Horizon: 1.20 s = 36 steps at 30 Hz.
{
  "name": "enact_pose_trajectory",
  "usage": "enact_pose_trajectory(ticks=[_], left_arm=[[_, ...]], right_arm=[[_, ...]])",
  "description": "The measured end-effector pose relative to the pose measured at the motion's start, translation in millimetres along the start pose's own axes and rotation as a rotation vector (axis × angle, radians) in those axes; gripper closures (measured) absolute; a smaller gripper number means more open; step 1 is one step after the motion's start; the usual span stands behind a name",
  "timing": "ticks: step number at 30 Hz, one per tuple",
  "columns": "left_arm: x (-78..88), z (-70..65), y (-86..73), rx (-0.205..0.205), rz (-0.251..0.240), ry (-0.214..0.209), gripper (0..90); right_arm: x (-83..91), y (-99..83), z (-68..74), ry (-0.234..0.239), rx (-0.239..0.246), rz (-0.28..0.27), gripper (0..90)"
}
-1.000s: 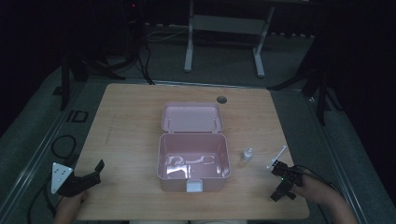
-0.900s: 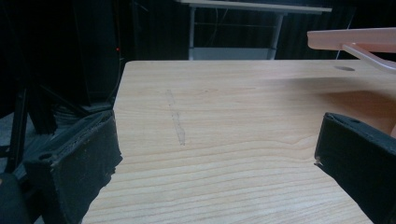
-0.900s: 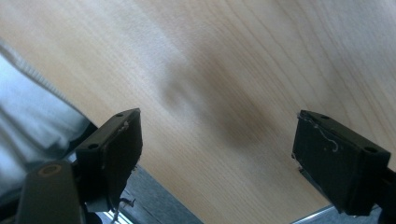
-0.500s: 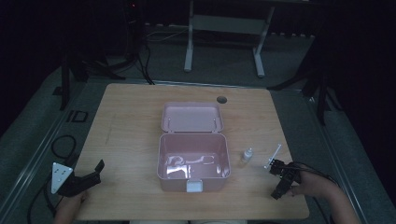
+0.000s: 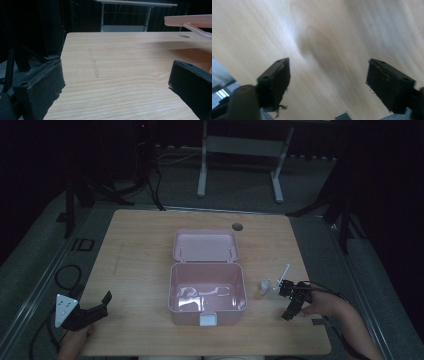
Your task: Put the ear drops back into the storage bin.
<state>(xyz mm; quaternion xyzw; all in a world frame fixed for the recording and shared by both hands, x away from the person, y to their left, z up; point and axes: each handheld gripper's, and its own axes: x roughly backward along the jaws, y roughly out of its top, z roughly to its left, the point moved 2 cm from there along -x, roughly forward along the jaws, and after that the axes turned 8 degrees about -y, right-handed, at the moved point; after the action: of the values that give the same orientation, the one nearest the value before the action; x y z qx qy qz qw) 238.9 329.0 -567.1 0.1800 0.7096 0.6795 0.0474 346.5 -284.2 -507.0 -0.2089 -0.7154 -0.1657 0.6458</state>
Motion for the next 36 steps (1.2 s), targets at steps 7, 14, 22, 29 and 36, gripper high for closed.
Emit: enact_pose_trajectory(ticks=[7,14,22,29,36], left_arm=[[-0.1,-0.1,0.0,-0.001,0.002,-0.001,0.4],[-0.1,-0.1,0.0,-0.002,0.001,-0.003,0.4],[-0.2,-0.3,0.1,-0.004,0.003,-0.004,0.4],[-0.3,-0.4,0.2,-0.005,0.003,-0.005,0.4],[-0.3,-0.2,0.3,-0.006,0.003,-0.006,0.4]], right_arm=[[-2.1,16.5,-11.6,-0.011,0.003,0.013,26.4],[-4.1,39.0,-24.3,-0.004,-0.003,0.006,29.4],[-5.4,56.6,-28.4,-0.001,0.003,-0.029,31.2],[-6.8,71.2,-30.0,0.0,0.035,-0.054,34.2],[-14.2,82.8,-31.8,0.021,0.065,-0.055,41.4]])
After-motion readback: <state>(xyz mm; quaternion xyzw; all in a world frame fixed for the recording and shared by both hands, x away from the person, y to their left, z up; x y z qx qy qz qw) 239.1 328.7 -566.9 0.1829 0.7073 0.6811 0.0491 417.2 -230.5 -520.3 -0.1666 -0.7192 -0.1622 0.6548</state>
